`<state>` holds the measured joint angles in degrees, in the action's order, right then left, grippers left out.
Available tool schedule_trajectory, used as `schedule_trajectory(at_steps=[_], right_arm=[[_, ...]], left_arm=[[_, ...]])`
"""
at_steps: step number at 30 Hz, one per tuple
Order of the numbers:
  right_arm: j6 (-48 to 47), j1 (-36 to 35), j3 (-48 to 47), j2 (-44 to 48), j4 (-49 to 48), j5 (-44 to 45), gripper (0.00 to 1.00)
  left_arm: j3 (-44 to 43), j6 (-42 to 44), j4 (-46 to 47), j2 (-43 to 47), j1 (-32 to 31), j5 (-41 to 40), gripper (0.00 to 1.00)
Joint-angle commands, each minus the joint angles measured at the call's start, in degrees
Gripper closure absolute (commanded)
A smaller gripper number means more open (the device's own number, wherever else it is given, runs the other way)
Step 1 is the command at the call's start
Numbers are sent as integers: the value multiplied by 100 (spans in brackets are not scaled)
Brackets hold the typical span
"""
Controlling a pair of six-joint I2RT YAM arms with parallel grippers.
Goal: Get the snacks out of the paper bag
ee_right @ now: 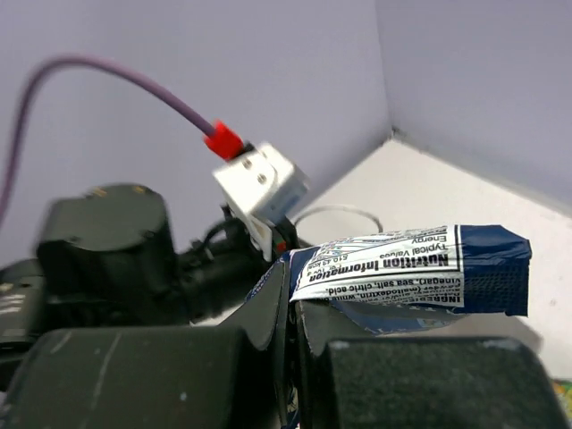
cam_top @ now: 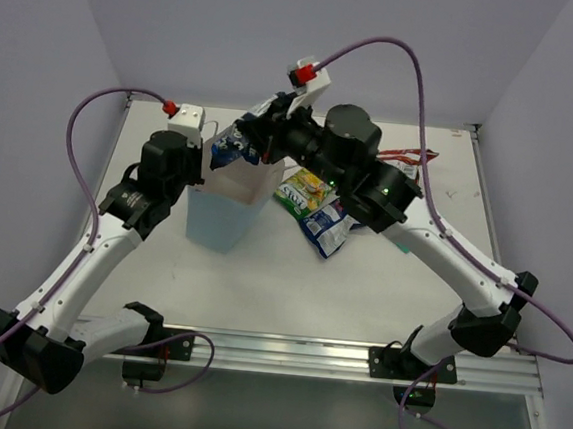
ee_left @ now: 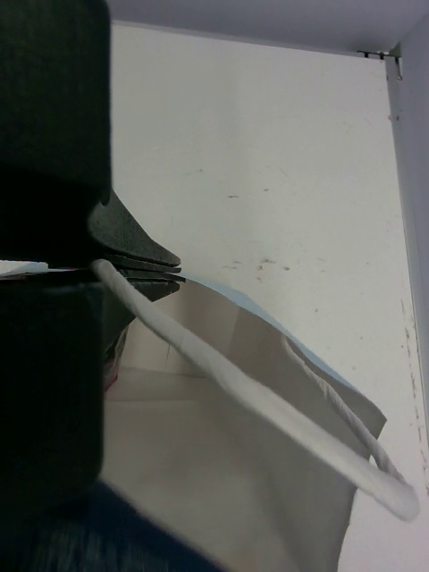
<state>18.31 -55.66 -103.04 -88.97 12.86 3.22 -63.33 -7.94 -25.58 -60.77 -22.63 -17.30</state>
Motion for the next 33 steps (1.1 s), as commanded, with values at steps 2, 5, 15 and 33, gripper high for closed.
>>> schedule_trajectory(at_steps=[2,5,15,33], right_arm=[[-573,99,-629,687,22,265,100],[-574,204,-200,1196,173,819,100],[287,969,3025,3103,779,918,100],[1605,968,5961,1769,-2008,-2310,96]], left_arm=[[-276,3,317,-75,13,-563,100],[-303,56,396,-198,48,-608,100],[-399,240,651,-470,312,-590,100],[-417,398,862,-356,813,139,100]])
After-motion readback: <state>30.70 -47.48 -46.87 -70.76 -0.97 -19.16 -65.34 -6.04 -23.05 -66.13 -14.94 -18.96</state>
